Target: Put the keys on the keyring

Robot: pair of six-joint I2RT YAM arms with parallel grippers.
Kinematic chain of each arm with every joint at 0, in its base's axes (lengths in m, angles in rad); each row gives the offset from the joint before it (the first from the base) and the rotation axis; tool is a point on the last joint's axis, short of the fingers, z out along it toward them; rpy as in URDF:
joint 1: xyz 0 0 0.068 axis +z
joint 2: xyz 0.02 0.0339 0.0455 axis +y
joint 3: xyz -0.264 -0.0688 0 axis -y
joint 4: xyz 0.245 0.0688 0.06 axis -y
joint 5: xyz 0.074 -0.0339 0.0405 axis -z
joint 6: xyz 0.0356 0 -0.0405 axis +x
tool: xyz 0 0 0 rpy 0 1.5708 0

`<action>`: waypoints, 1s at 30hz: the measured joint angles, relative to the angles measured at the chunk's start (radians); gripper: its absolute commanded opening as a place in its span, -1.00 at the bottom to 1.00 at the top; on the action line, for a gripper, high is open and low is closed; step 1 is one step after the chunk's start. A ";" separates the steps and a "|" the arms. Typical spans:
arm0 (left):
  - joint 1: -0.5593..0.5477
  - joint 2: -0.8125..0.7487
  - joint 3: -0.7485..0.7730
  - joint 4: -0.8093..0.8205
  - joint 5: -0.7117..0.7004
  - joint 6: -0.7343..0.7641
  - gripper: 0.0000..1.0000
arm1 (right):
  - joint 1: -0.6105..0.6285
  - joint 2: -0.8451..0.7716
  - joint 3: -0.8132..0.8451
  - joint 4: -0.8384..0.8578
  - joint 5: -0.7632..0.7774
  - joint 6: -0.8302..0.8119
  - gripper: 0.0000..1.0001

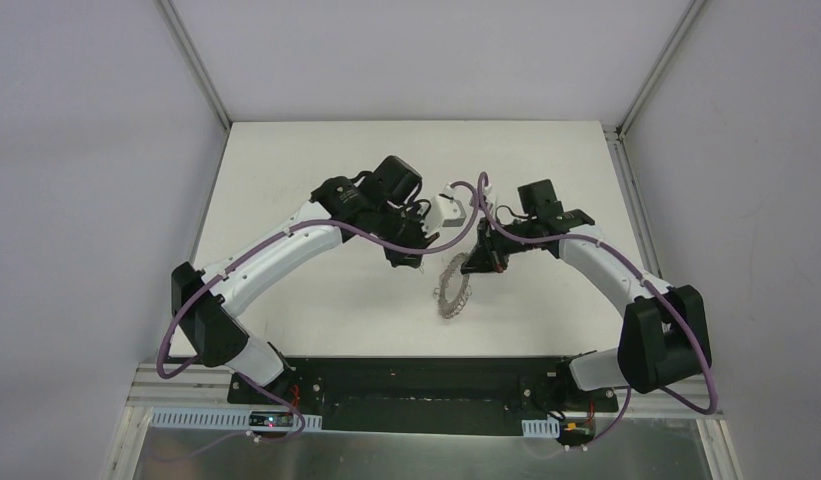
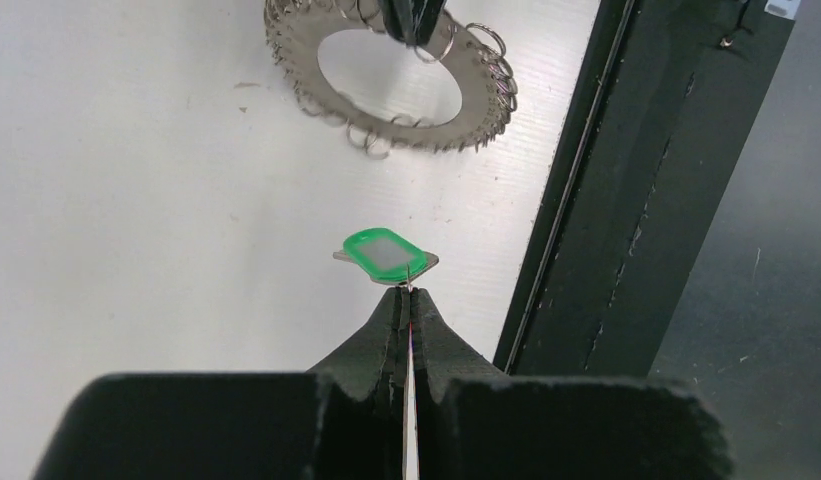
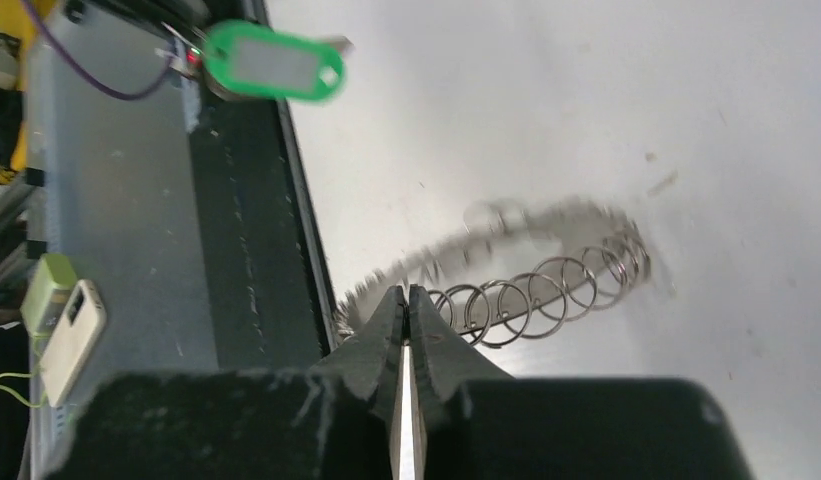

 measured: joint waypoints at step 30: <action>0.032 -0.024 -0.045 0.011 -0.081 -0.004 -1.00 | -0.074 0.000 -0.169 -0.196 0.340 -0.211 -0.10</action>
